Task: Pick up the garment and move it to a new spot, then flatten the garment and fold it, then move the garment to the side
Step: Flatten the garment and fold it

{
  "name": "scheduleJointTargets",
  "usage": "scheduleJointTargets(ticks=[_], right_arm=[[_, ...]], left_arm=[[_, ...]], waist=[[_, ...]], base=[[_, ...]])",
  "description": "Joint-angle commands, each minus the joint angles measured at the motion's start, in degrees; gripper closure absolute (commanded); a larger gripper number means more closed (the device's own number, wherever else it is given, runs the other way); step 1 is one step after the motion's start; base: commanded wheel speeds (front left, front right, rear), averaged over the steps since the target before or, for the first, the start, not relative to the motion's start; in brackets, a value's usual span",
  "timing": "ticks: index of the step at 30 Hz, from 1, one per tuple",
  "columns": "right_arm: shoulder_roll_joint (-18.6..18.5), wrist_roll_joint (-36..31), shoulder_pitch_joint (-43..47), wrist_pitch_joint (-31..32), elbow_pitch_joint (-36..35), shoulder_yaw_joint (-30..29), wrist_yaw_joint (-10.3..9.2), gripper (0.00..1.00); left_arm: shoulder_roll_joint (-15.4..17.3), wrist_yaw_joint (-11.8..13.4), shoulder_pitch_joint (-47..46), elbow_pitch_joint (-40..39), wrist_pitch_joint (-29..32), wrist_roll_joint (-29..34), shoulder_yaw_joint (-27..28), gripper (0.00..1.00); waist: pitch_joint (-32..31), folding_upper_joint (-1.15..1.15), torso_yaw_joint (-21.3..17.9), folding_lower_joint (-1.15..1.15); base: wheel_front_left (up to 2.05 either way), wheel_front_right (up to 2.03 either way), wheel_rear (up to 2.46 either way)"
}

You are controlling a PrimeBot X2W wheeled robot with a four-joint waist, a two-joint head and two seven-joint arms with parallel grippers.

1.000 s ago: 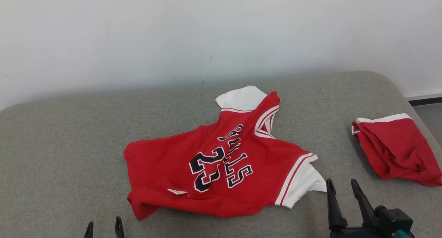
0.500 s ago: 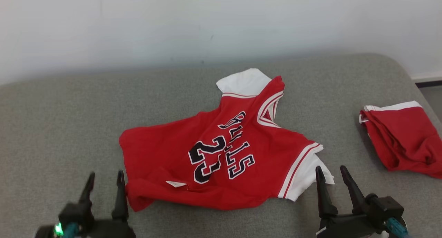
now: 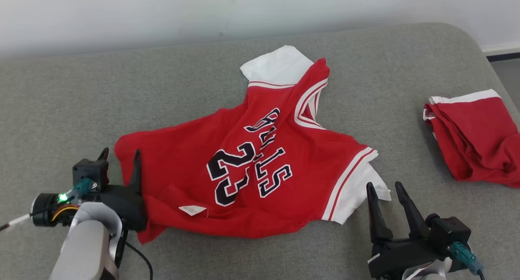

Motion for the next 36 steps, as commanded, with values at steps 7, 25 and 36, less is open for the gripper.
scheduleJointTargets(ticks=[7,25,36], right_arm=[[-0.23,1.05,-1.64,0.01,0.25,0.08,-0.14,0.00],[0.39,2.56,-3.29,0.01,0.66,0.06,-0.14,0.00],[0.66,4.17,-7.65,0.01,-0.30,0.61,-0.14,0.00]], left_arm=[[1.18,-0.38,-5.77,8.69,3.00,-0.24,-2.22,0.00],[3.99,-0.33,-19.10,10.91,2.79,-1.38,-14.39,1.00],[11.69,-0.32,-33.97,7.53,6.77,0.39,-20.28,1.00]], waist=[[2.66,-0.01,-1.13,-0.01],[5.93,-0.01,-0.46,-0.01],[13.80,-0.01,-3.90,-0.01]], base=[[0.00,0.00,0.00],[0.00,0.00,0.00],[0.00,0.00,0.00]])
